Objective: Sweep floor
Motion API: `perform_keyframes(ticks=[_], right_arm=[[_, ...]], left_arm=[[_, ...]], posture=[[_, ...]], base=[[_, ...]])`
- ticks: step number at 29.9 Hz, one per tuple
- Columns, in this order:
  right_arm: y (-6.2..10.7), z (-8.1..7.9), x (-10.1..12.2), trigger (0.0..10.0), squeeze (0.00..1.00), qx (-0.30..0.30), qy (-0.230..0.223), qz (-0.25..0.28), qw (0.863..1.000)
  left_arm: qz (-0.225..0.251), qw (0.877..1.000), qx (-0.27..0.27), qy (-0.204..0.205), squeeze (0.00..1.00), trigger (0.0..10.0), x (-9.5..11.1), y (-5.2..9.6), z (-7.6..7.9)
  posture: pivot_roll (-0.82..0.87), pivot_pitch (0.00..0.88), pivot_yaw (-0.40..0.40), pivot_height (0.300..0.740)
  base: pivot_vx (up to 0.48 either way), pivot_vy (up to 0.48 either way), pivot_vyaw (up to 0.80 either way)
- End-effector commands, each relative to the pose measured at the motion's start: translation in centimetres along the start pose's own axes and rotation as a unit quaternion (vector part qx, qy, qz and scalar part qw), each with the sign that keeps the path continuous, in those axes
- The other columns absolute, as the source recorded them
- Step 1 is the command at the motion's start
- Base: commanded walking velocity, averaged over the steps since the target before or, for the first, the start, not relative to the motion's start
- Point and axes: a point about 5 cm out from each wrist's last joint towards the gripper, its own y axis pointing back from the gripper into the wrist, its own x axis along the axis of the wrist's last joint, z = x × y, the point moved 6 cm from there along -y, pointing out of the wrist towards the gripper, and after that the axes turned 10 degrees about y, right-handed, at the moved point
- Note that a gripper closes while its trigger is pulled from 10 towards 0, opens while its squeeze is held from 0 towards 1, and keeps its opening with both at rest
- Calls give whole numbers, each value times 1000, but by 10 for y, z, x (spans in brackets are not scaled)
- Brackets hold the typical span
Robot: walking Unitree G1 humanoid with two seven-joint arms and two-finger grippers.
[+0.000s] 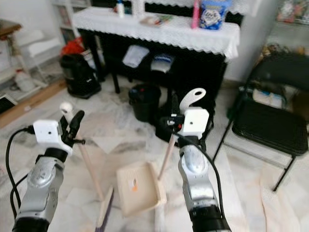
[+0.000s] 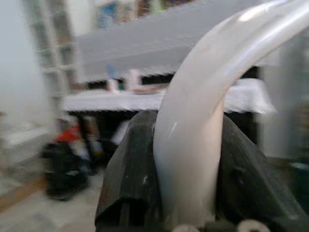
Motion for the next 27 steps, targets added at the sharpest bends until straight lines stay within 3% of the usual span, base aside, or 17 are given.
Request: perform_keyframes(ticks=[1,16,22,27], right_arm=[[-7,1,17,10000,0,-2,14,34,999],[-5,9,9,10000,0,-5,35,22,999],[-5,27,4,10000,0,-21,59,16,998],[-3,28,3,10000,0,-24,60,13,998]], left_arm=[[32,999,-6,1,0,10000,15,-4,1],[26,1000,-9,4,0,10000,12,-4,4],[33,999,8,-2,0,10000,15,-4,-5],[35,999,13,-5,0,10000,16,-3,-7]], posture=[[42,0,30,740],[38,0,26,740],[35,0,27,740],[34,0,28,740]], base=[[0,0,0],[0,0,0],[0,0,0],[0,0,0]])
